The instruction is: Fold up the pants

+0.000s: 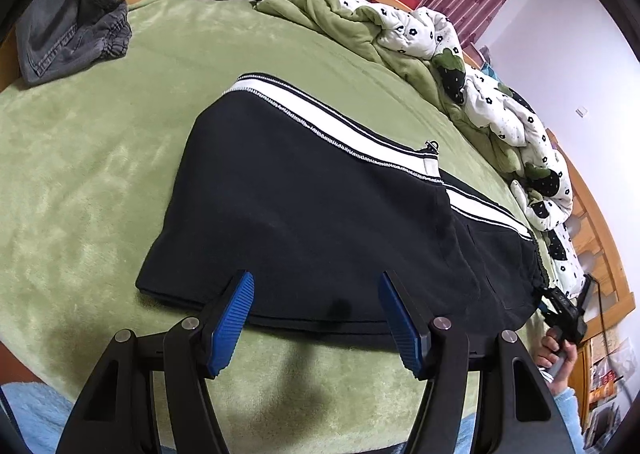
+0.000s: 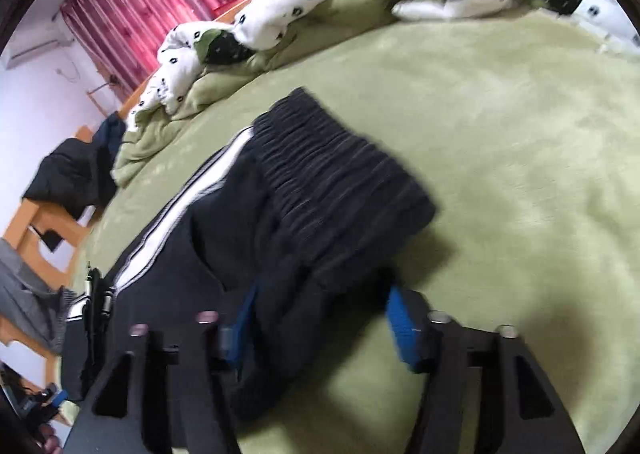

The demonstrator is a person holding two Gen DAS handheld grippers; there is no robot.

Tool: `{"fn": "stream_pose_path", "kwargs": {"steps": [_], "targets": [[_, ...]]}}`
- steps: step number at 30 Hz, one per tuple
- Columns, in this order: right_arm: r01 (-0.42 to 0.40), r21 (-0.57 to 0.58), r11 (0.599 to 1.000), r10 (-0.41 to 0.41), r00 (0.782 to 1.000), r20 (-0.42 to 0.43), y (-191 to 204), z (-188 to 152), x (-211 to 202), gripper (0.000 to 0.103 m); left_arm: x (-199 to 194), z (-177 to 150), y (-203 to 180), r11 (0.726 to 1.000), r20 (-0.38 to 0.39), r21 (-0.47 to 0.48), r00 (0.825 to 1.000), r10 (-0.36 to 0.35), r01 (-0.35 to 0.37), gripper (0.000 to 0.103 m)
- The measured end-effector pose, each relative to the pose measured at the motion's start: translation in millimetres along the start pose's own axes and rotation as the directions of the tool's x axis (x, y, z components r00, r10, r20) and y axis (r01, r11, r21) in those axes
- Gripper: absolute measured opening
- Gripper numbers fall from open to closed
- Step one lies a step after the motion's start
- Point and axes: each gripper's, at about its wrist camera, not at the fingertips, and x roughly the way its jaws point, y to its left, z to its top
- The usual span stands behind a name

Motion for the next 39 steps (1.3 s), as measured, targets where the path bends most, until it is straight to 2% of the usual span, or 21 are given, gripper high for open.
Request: {"fn": "stream_pose_path", "kwargs": {"steps": [6, 9, 12, 13, 17, 20, 22, 26, 28, 30, 34, 39], "targets": [[0.148, -0.074, 0.986, -0.145, 0.988, 0.052, 24.3, -13.4, -34.3, 0.063, -9.2, -4.0, 6.7, 0.998, 0.011, 0.006, 0.998, 0.055, -0.056, 0.062], [0.179, -0.102, 0.979, -0.167, 0.98, 0.111, 35.6, -28.9, -57.0, 0.063, -18.9, -6.8, 12.4, 0.996, 0.036, 0.001, 0.995, 0.091, -0.091, 0.062], [0.104, -0.131, 0.986, -0.09, 0.99, 0.104, 62.3, -45.8, -63.0, 0.063, -28.0, -9.2, 24.0, 0.991, 0.067, -0.02, 0.989, 0.135, -0.134, 0.063], [0.058, -0.162, 0.985, -0.047, 0.996, 0.072, 78.7, -53.3, -59.9, 0.063, -28.1, -9.5, 29.9, 0.99, 0.056, -0.032, 0.989, 0.138, -0.137, 0.063], [-0.043, -0.265, 0.963, 0.043, 0.999, -0.006, 136.7, -75.0, -45.1, 0.062, -27.1, -9.7, 50.8, 0.986, 0.038, -0.08, 0.988, 0.148, -0.145, 0.062], [-0.14, -0.308, 0.941, 0.128, 0.99, -0.058, 180.5, -90.2, -37.1, 0.056, -28.2, -8.9, 61.0, 0.986, 0.044, -0.109, 0.99, 0.134, -0.128, 0.062], [-0.222, -0.333, 0.916, 0.199, 0.975, -0.1, 216.7, -101.6, -29.7, 0.055, -27.1, -5.2, 63.2, 0.986, 0.045, -0.105, 0.99, 0.131, -0.125, 0.062], [-0.314, -0.343, 0.885, 0.274, 0.948, -0.16, 262.0, -123.2, -15.9, 0.049, -20.7, 7.6, 66.5, 0.986, 0.051, -0.112, 0.99, 0.134, -0.128, 0.062], [-0.335, -0.343, 0.878, 0.279, 0.938, -0.204, 279.9, -139.0, -3.3, 0.041, -17.9, 12.5, 69.2, 0.986, 0.049, -0.117, 0.991, 0.123, -0.116, 0.062], [-0.294, -0.392, 0.872, 0.207, 0.946, -0.248, 289.2, -157.8, 13.0, 0.009, -15.9, 16.8, 72.7, 0.988, 0.046, -0.113, 0.992, 0.116, -0.11, 0.062], [-0.293, -0.414, 0.862, 0.201, 0.947, -0.251, 280.6, -186.5, 3.5, 0.009, -12.7, 19.9, 76.1, 0.989, 0.035, -0.1, 0.993, 0.108, -0.104, 0.062], [-0.328, -0.435, 0.839, 0.207, 0.93, -0.302, 281.6, -181.2, -7.8, 0.011, 2.4, 18.8, 75.9, 0.992, 0.021, -0.058, 0.994, 0.112, -0.11, 0.064]]}}
